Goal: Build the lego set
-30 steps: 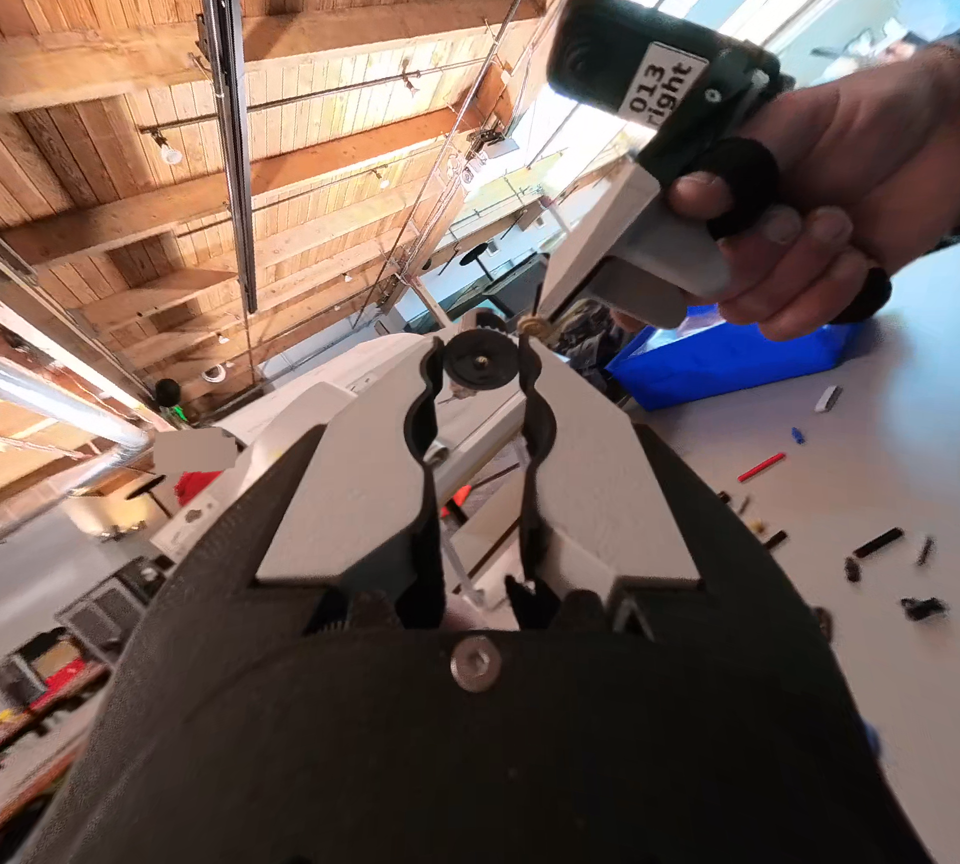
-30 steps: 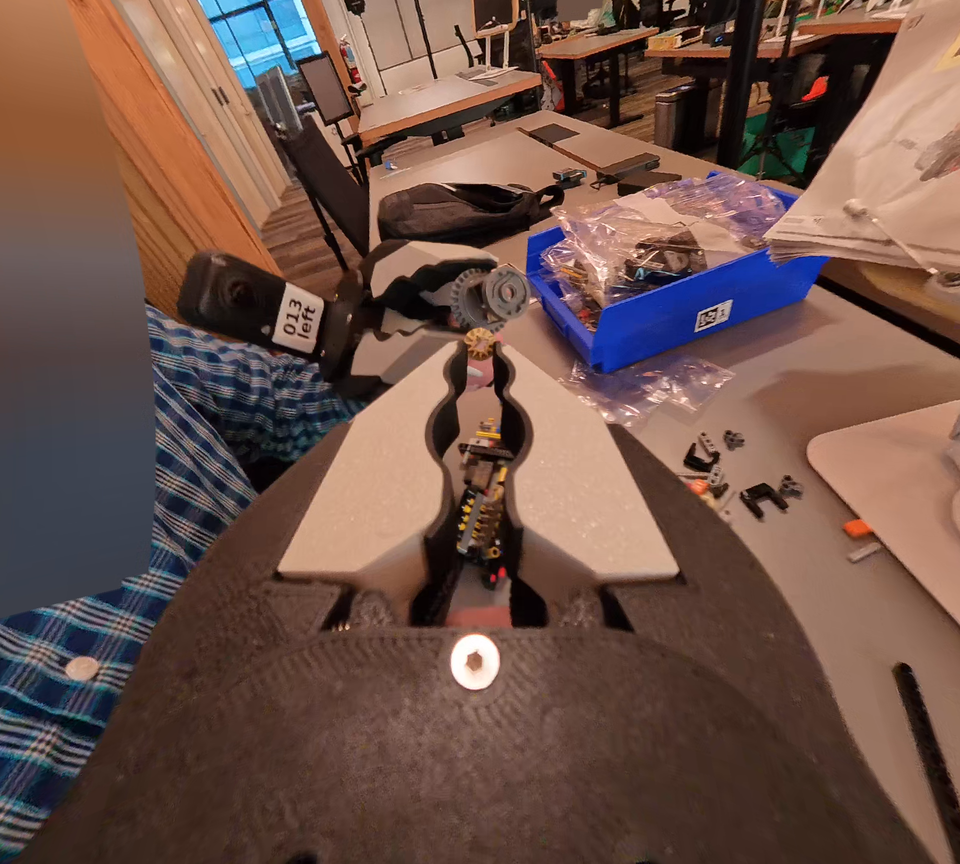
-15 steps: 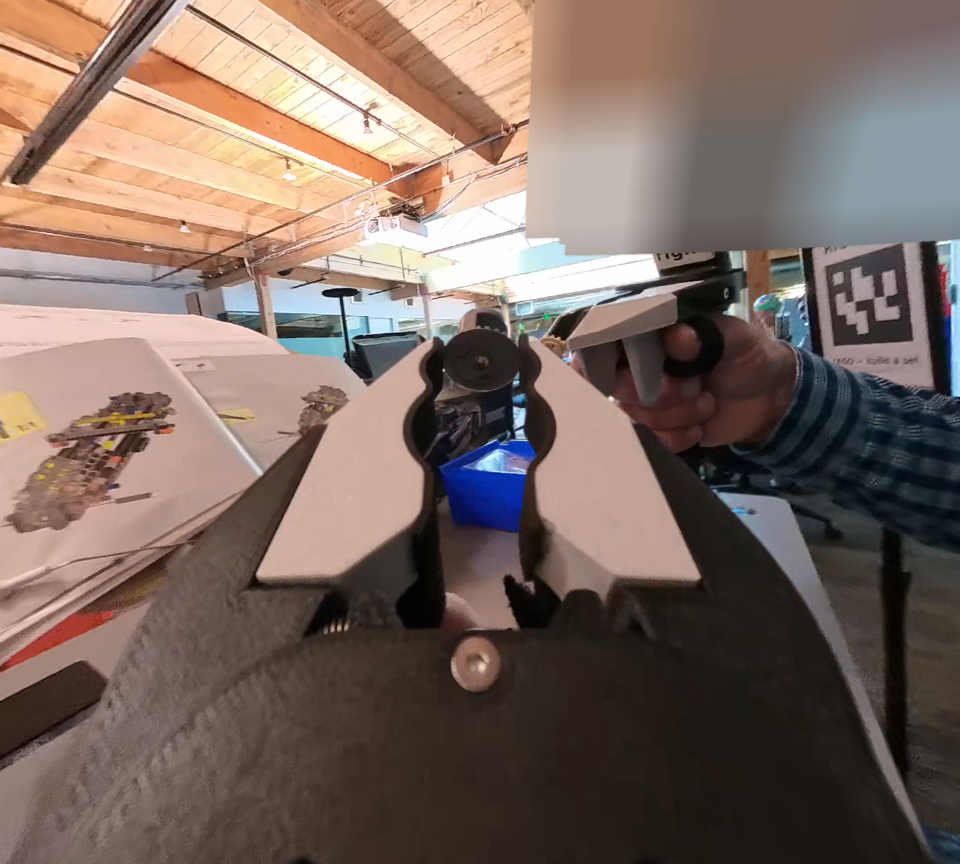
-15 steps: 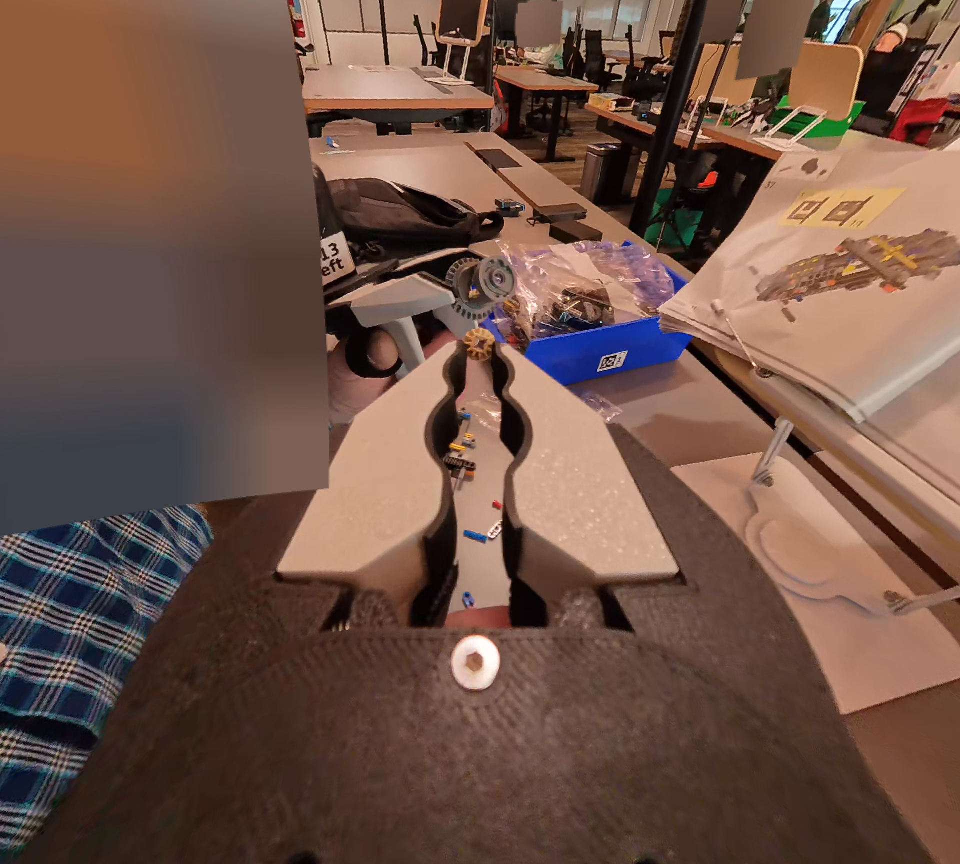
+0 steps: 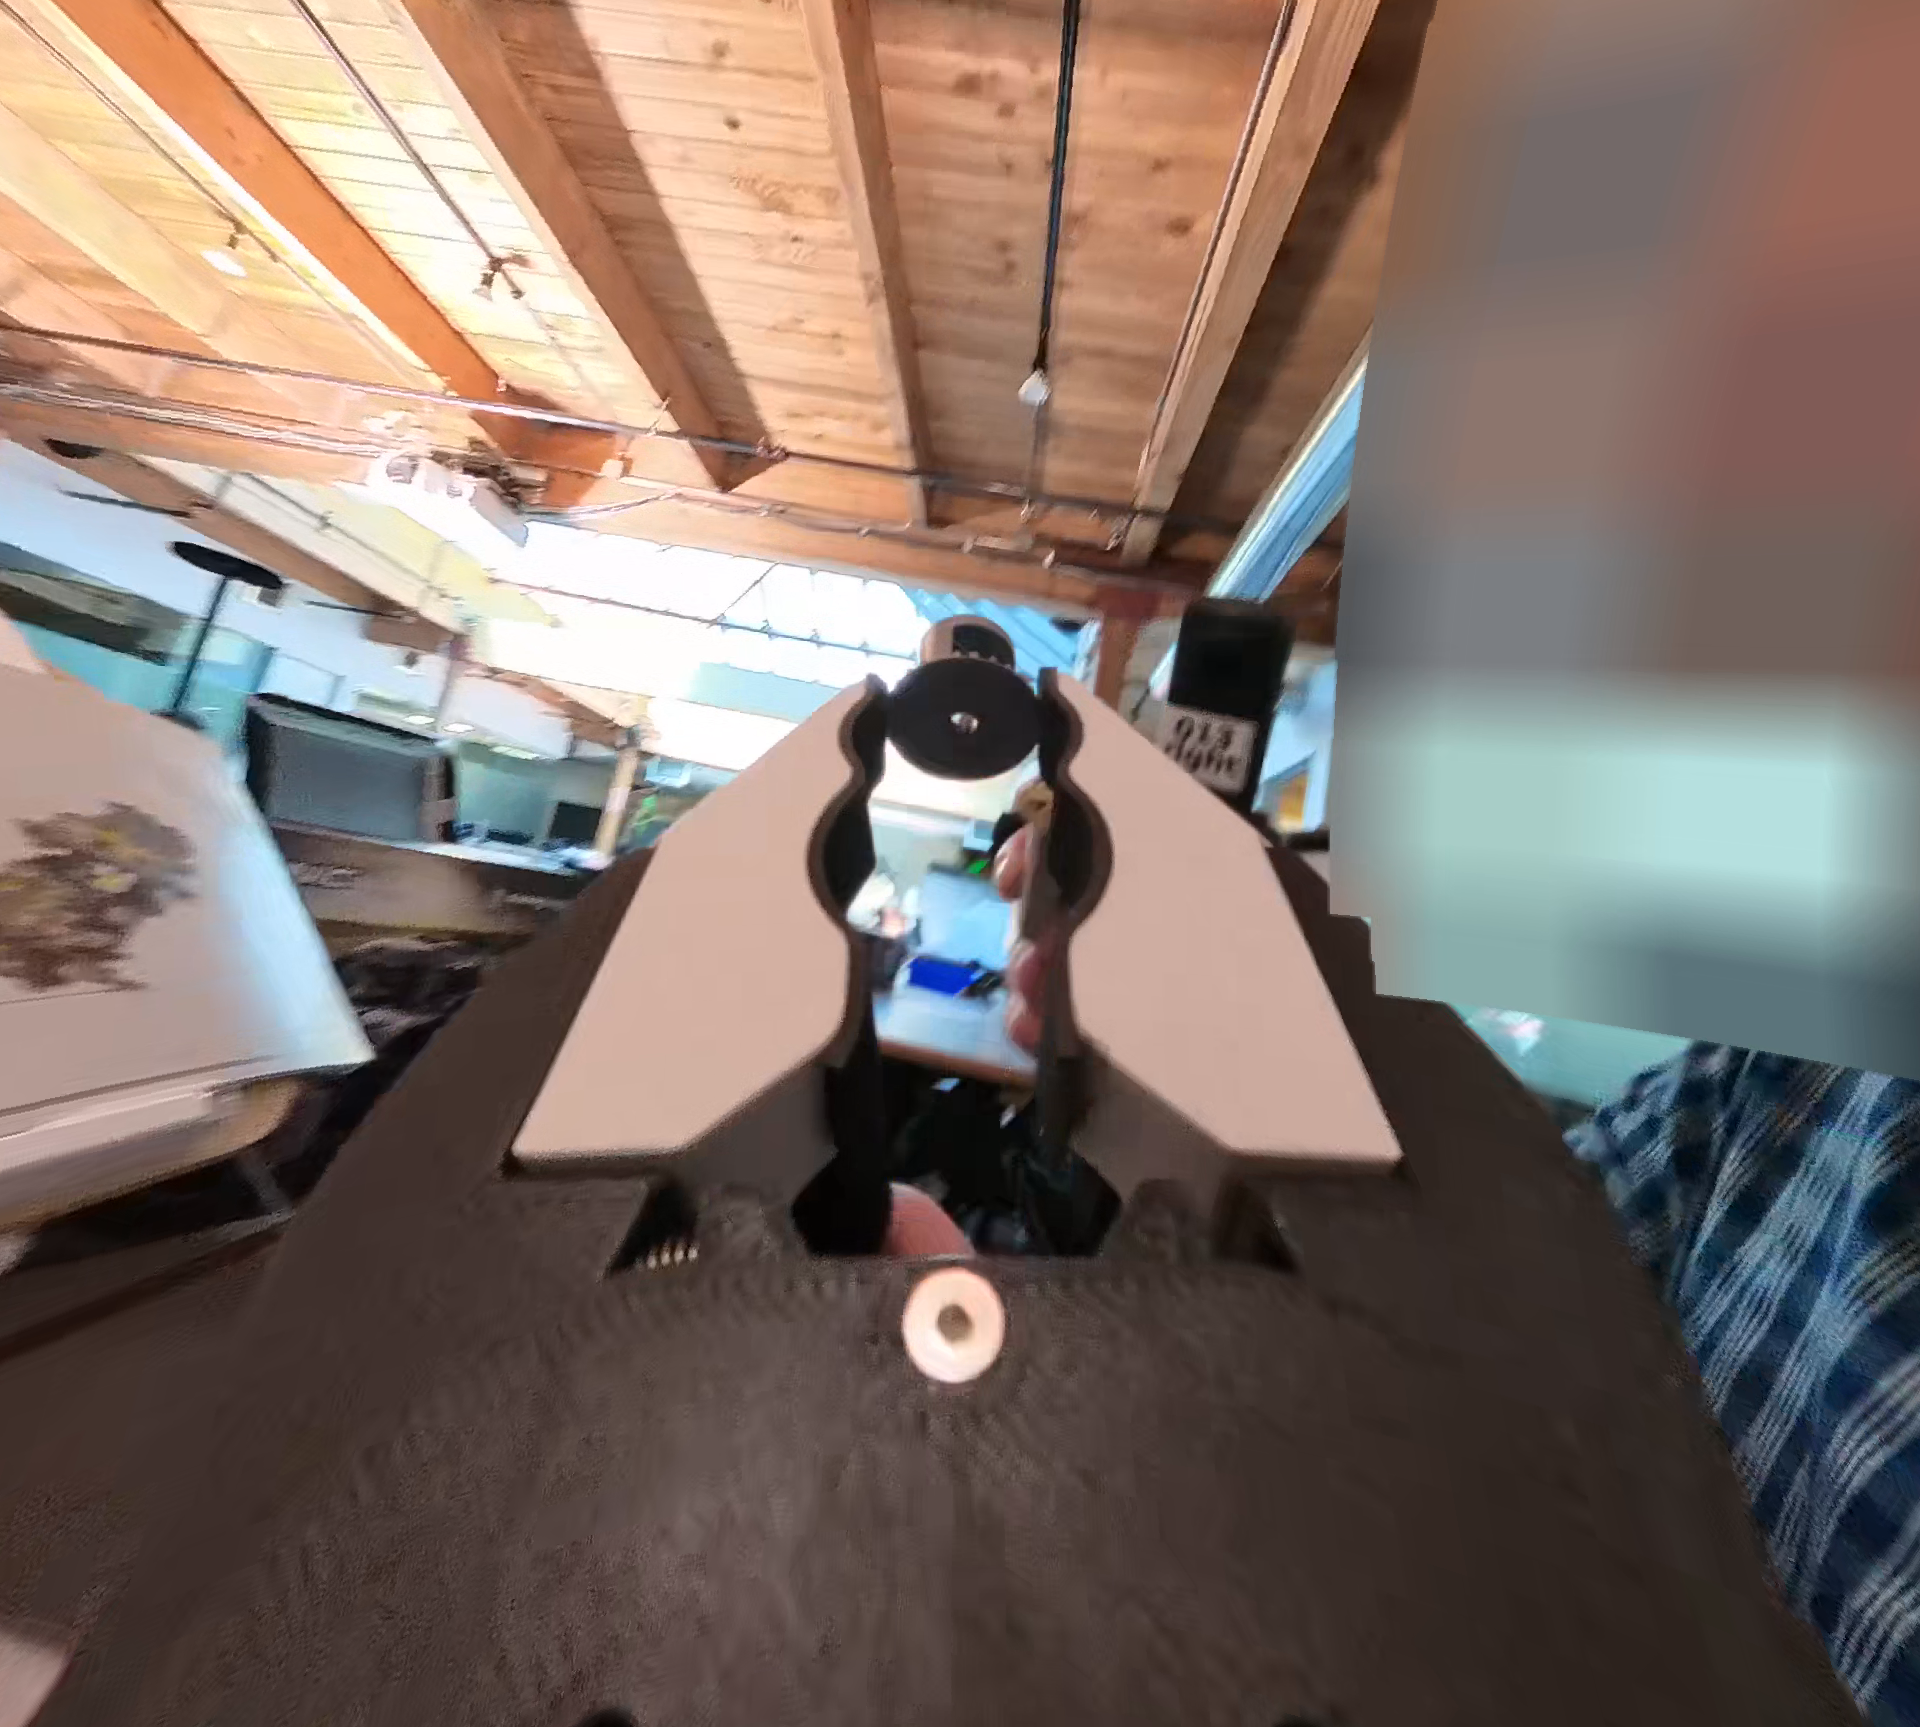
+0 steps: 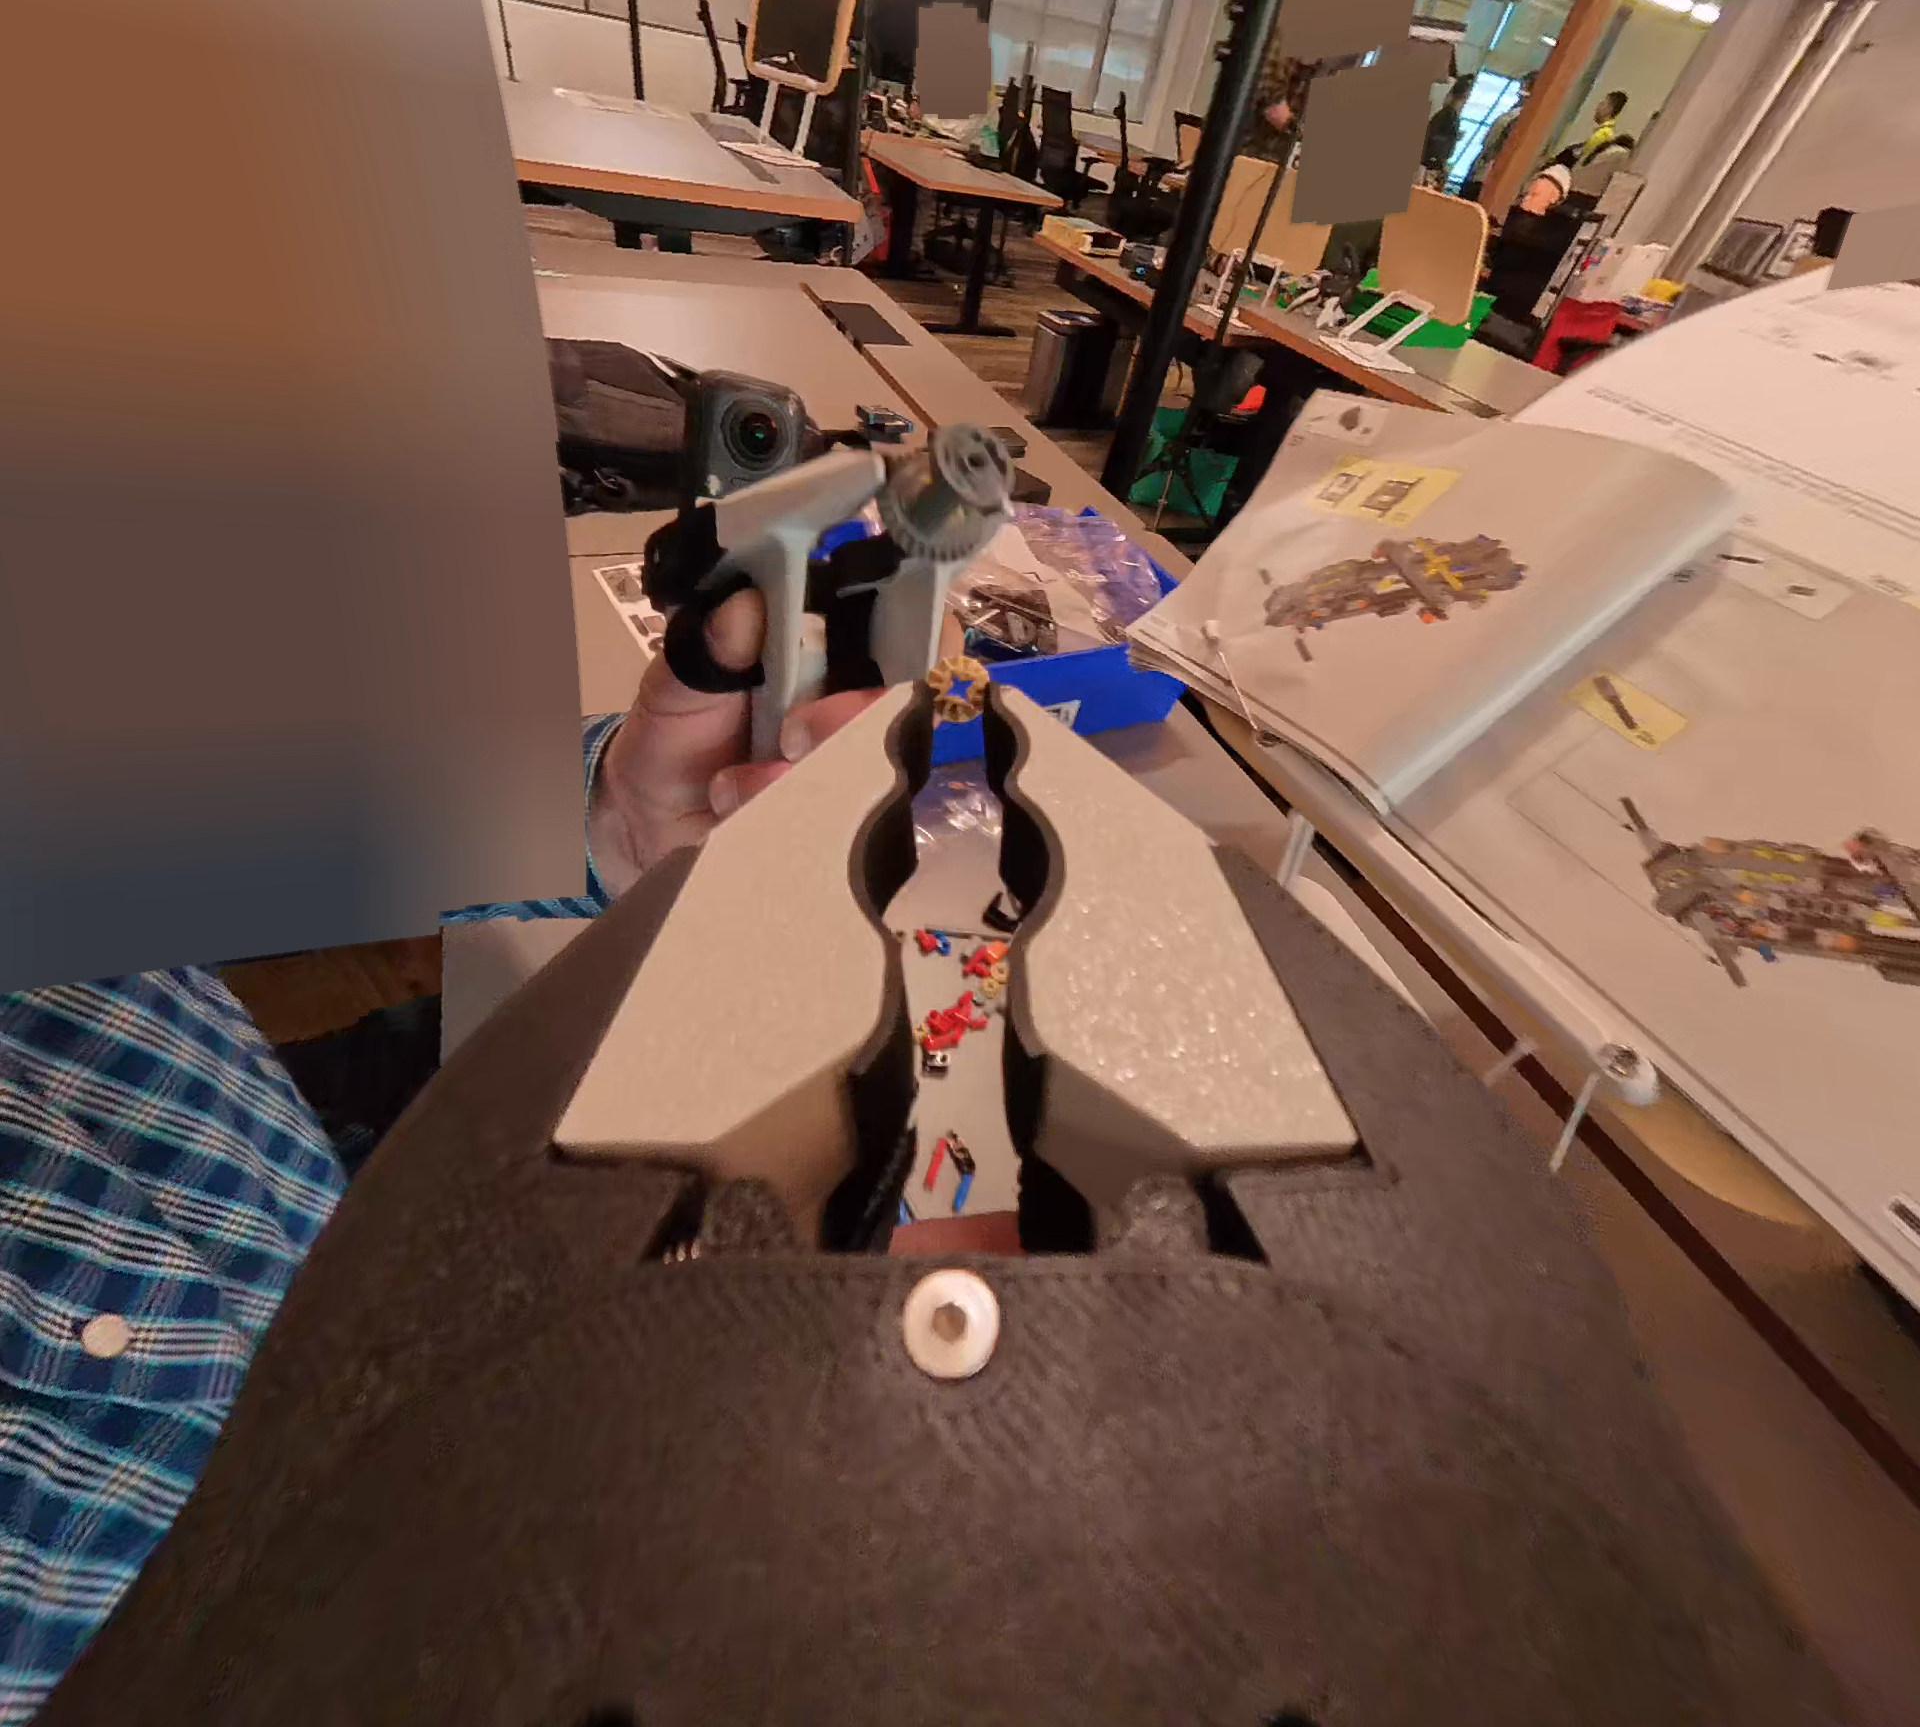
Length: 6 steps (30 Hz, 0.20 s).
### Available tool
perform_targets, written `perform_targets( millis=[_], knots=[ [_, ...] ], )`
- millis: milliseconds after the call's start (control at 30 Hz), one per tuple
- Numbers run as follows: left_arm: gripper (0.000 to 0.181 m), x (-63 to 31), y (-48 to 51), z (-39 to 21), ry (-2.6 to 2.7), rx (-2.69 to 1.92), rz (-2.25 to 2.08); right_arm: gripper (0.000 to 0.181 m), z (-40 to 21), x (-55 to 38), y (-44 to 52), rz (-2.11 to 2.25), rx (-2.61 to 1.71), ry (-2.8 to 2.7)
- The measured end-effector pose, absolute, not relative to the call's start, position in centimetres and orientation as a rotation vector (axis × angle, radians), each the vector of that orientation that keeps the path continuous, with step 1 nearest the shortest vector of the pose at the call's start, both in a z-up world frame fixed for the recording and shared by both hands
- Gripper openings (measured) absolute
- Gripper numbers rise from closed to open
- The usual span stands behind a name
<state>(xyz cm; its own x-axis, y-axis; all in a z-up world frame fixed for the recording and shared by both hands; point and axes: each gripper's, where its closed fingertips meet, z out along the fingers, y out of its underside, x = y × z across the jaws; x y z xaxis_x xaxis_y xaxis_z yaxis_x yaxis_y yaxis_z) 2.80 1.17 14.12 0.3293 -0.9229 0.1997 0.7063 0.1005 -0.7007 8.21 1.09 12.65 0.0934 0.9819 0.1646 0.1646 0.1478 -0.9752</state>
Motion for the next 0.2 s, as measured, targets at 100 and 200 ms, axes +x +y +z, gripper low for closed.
perform_targets(
  millis=[100,200],
  knots=[
    [0.027,3.5,1.7,15.3,0.259,-0.740,-1.356,0.007,12.9,9.9,2.2,0.934,-1.265,-1.312],
    [0.027,5.3,1.1,15.6,0.230,-0.684,-1.417,0.007,13.3,11.1,2.6,0.927,-1.262,-1.367]
  ],
)
